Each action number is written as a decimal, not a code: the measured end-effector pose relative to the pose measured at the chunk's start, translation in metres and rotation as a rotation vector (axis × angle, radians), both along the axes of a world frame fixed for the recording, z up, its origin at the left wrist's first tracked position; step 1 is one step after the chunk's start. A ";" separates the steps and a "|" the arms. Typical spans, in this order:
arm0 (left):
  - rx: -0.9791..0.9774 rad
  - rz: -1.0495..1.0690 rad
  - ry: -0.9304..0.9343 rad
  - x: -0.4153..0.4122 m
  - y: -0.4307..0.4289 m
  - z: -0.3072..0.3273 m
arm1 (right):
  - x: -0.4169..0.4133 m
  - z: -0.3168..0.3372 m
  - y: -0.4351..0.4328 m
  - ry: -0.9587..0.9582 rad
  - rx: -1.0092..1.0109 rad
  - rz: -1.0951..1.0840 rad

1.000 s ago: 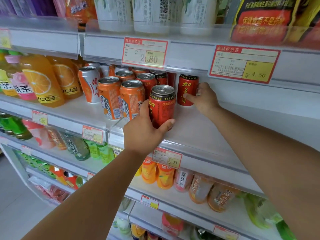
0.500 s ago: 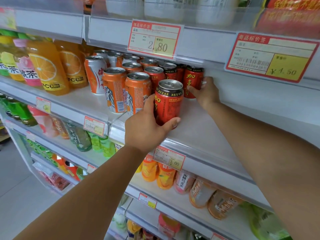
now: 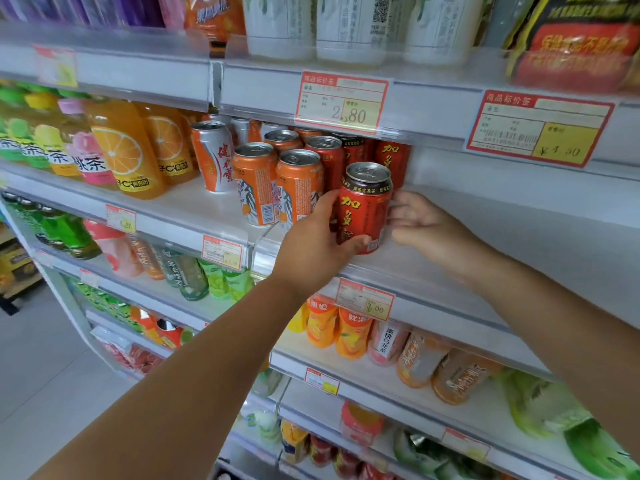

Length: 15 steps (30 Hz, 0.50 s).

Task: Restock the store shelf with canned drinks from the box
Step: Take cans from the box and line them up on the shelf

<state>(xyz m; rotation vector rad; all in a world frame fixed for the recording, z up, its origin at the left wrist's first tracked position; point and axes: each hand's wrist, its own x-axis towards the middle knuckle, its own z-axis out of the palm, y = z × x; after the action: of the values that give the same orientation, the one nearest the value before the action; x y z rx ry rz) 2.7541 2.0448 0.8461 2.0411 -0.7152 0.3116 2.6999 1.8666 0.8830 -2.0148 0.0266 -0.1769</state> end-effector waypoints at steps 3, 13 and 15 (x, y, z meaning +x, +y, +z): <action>-0.005 -0.082 -0.032 -0.004 0.006 0.005 | -0.002 -0.003 0.013 -0.046 -0.006 -0.037; 0.169 0.039 -0.409 0.009 0.053 -0.039 | 0.038 -0.006 -0.006 -0.120 -0.221 -0.232; 0.104 0.012 -0.376 0.009 0.051 -0.044 | 0.051 -0.007 -0.013 -0.128 -0.219 -0.281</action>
<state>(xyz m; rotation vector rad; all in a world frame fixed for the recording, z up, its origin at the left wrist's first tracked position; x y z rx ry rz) 2.7629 2.0957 0.8023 2.1082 -0.9638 0.6902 2.7509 1.8532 0.8764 -2.2074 0.2177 -0.5063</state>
